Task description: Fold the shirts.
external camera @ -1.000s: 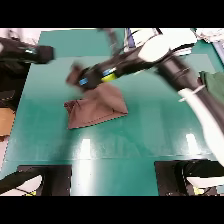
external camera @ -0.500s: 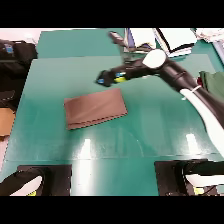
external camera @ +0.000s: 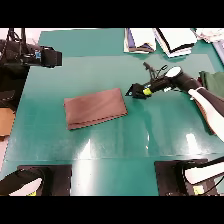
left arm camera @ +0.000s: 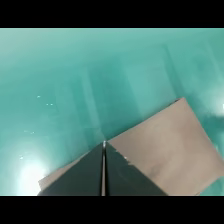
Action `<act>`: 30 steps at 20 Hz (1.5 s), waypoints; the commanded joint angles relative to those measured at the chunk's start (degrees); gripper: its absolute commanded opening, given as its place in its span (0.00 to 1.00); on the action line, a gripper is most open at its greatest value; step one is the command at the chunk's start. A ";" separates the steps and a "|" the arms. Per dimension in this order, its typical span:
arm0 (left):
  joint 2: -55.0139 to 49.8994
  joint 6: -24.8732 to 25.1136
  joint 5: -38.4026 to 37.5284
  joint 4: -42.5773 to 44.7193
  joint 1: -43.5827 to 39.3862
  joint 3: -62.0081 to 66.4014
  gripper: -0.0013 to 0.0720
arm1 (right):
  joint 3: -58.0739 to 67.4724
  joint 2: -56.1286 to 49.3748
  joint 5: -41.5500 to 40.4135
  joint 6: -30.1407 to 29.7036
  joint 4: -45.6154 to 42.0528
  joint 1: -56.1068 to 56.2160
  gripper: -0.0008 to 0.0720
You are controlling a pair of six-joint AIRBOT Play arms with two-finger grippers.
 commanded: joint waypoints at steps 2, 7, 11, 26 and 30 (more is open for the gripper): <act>-0.48 -0.02 0.28 -0.11 -0.61 -0.04 0.05 | 4.46 -10.16 1.66 -1.36 6.60 5.57 0.84; -0.50 -0.04 0.42 -2.29 -0.83 -0.04 0.05 | 15.63 -17.40 0.72 -2.05 7.65 12.79 0.17; -0.50 -0.04 2.36 -1.25 -6.75 -0.04 0.05 | 22.71 -14.73 -0.50 -1.88 0.22 10.97 0.03; -0.48 -0.70 8.33 -6.03 -14.64 -0.04 0.05 | 31.12 6.01 3.98 3.89 -18.51 -46.14 0.03; -0.48 -0.72 8.50 -6.75 -14.64 -0.04 0.05 | 31.19 5.35 2.29 3.89 -14.99 -51.28 0.03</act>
